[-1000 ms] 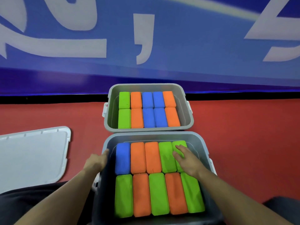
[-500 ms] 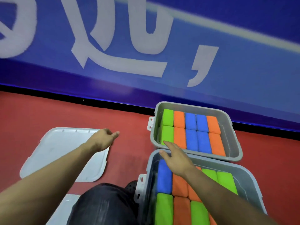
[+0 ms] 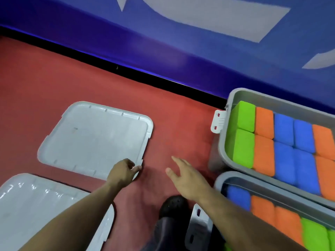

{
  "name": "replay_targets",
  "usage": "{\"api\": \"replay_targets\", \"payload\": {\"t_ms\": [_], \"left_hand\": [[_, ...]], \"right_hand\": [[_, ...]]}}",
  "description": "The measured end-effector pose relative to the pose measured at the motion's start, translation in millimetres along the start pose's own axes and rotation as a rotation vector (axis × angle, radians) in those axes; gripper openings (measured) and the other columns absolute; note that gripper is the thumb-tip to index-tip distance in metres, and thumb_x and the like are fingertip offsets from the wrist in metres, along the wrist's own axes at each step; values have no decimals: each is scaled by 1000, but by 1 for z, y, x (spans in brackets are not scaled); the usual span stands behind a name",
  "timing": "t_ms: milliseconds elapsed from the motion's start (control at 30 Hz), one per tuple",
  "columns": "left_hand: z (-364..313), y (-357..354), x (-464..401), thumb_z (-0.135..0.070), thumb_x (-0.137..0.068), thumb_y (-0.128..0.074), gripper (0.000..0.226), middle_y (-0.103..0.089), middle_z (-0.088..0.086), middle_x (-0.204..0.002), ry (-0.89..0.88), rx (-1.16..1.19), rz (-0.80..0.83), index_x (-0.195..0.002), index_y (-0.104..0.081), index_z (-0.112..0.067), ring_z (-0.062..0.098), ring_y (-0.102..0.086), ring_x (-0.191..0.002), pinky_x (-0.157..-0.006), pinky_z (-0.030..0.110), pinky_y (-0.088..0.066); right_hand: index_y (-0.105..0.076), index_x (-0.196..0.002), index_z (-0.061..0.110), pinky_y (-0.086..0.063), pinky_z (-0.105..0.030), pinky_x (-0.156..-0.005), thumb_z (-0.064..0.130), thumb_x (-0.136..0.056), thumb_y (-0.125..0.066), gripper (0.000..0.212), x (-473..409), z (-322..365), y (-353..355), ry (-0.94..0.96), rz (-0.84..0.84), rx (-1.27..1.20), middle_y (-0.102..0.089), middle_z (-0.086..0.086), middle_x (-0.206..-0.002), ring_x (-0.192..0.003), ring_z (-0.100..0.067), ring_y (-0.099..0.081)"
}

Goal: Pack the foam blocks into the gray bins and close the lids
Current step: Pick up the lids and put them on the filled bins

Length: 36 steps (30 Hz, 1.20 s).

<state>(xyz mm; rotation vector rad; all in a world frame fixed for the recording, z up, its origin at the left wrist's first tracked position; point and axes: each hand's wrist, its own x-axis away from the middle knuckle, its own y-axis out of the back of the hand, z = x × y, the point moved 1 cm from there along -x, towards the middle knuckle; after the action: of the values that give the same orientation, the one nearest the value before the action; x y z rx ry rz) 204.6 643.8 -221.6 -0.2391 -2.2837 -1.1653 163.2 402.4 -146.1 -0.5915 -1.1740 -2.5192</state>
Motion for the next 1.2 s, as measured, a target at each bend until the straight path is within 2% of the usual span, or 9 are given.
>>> {"api": "replay_targets", "payload": {"t_ms": [100,233,333,433,600,733,867,1067,1200], "left_hand": [[13,-33,-27,-56,-88,-69,51,-71,0,-115,54,13,-25,-118,-66,-15,21,-65,-109,-87,30,-47],[23,-63,-61,-58,-84,-70,54,-67,-2,-118,131,-37,-57,-121,-64,-19,22,-64,-111,-91,35,-50],[25,-79,-83,-59,-82,-70,43,-67,-4,-107,185,-93,-76,-107,-64,-24,22,-65,-99,-81,34,-50],[26,-88,-92,-48,-86,-69,25,-67,-3,-91,219,-111,-101,-86,-59,-25,23,-63,-87,-75,35,-51],[21,-82,-83,-42,-94,-61,22,-68,-1,-86,153,-130,-162,-85,-61,-22,26,-65,-86,-76,35,-53],[-5,-45,-62,-46,-99,-50,31,-62,-3,-82,-4,-186,-269,-85,-54,-18,22,-60,-74,-70,37,-50],[-40,17,-35,-43,-102,-46,30,-57,-1,-83,-68,-103,-432,-92,-47,-15,27,-56,-73,-67,36,-40],[-108,125,37,-29,-101,-55,26,-52,-3,-71,-248,165,-629,-86,-50,-8,24,-49,-70,-68,33,-32],[-141,176,87,-27,-99,-59,22,-60,5,-83,-298,262,-658,-90,-54,-9,28,-54,-80,-71,35,-34]], "right_hand": [[-30,-159,27,-18,-25,-122,51,-103,-46,63,-23,-9,-16,-34,51,-23,-29,6,-164,-151,-10,-26],[-27,-159,30,-19,-25,-122,51,-102,-46,63,-48,-21,-25,-40,96,-40,-27,8,-165,-151,-10,-26],[-27,-159,30,-19,-24,-121,51,-102,-46,63,-63,-33,-27,-68,118,-71,-27,8,-165,-151,-9,-26],[-26,-160,30,-18,-22,-119,50,-102,-47,64,-75,-43,-29,-97,127,-101,-27,8,-166,-151,-9,-26],[-25,-160,29,-20,-22,-119,50,-103,-47,64,-77,-40,-25,-111,108,-128,-28,6,-166,-151,-10,-27],[-27,-159,27,-21,-24,-120,49,-103,-47,64,-68,-32,-7,-106,38,-161,-30,4,-165,-150,-11,-29],[-29,-159,23,-27,-25,-119,48,-103,-47,64,-42,-14,25,-97,-64,-168,-36,-2,-162,-146,-16,-38],[-28,-159,26,-31,-38,-121,48,-103,-48,63,17,46,97,19,-219,-193,-36,0,-162,-146,-18,-41],[-27,-159,23,-28,-38,-122,47,-103,-48,64,68,75,140,77,-287,-169,-34,-1,-163,-148,-19,-37]]}}
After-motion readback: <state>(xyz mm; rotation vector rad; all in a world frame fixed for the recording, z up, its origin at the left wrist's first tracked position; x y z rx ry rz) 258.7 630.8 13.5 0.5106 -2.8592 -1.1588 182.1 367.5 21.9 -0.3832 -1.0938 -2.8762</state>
